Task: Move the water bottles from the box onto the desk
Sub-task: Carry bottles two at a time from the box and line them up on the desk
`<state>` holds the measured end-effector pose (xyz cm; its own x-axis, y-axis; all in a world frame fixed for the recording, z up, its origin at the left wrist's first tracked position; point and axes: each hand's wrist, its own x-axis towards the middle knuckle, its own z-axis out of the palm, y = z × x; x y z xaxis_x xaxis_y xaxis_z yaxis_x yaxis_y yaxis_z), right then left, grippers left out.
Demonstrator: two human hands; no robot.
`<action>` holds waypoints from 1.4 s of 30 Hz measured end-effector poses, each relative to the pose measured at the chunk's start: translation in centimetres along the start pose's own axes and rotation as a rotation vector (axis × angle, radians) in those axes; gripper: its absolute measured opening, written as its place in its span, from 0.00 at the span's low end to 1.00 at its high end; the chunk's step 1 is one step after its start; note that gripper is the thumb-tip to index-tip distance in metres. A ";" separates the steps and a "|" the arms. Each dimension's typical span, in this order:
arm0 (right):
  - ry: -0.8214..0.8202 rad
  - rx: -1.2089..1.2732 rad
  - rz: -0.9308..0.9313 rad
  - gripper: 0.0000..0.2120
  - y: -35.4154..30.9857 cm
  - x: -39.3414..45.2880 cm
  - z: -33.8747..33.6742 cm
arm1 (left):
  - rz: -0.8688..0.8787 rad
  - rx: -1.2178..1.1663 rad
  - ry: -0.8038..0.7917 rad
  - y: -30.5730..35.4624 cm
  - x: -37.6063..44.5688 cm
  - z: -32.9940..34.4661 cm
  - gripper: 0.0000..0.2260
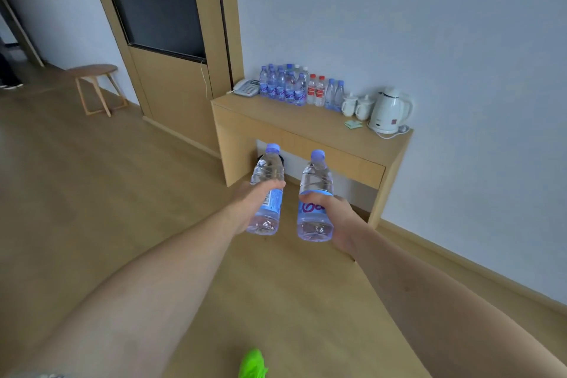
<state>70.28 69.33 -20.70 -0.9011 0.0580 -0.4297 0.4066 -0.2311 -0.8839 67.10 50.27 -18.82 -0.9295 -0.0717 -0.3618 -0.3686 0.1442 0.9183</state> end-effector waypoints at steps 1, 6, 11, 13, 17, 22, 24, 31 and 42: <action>0.003 0.009 -0.007 0.37 -0.5 1.9 0.8 | 0.003 0.006 -0.005 0.5 2.1 -0.4 0.25; 0.035 0.037 -0.017 0.34 -4.6 10.9 4.6 | 0.012 0.034 -0.052 5.0 12.6 -2.5 0.24; 0.092 0.052 -0.052 0.27 -9.0 18.3 7.0 | 0.024 0.029 -0.094 9.5 21.7 -3.6 0.20; 0.117 0.064 -0.050 0.28 -10.1 20.9 7.7 | 0.012 0.028 -0.108 10.1 24.6 -3.5 0.19; 0.139 0.081 -0.016 0.30 -11.9 26.5 8.8 | -0.018 0.031 -0.120 10.2 30.2 -3.1 0.23; 0.076 0.125 -0.026 0.22 -14.2 35.1 9.1 | 0.008 0.072 -0.144 12.0 38.3 -2.6 0.23; 0.045 0.127 -0.035 0.23 -15.2 39.0 9.1 | 0.028 0.068 -0.111 13.3 42.2 -2.1 0.22; -0.024 0.153 -0.041 0.20 -22.4 52.6 8.2 | 0.018 0.072 -0.068 19.6 54.8 0.4 0.29; -0.007 0.216 0.009 0.33 -28.9 67.5 6.1 | -0.029 -0.005 -0.134 25.4 69.5 5.6 0.35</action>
<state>-3.20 74.04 -23.01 -0.8989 0.0486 -0.4355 0.3737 -0.4341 -0.8197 -6.93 54.49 -21.50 -0.9119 0.0572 -0.4064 -0.3958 0.1395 0.9077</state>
